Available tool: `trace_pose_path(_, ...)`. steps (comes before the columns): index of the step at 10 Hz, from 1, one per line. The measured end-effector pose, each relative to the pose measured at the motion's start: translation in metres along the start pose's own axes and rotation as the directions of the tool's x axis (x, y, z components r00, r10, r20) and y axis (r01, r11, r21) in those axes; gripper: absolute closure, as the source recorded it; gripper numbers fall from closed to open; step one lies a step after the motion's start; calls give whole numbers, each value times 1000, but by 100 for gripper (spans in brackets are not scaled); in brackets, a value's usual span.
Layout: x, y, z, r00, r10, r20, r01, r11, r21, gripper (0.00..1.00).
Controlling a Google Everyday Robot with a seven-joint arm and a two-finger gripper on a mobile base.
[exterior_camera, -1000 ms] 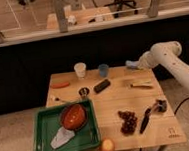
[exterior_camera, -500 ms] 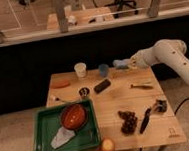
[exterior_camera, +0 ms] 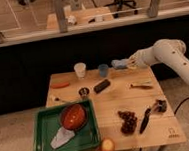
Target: Place sponge in metal cup
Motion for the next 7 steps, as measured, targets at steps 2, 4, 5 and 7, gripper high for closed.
trace_pose_path(2,-4,0,-1,1000,-16,10,16,1000,10,98)
trace_pose_path(4,-30,5,-10,994,-101,27,100,993,59,98)
trace_pose_path(5,-47,10,-14,989,-143,28,141,986,88,98)
trace_pose_path(7,-83,18,-16,971,-236,41,228,962,151,98)
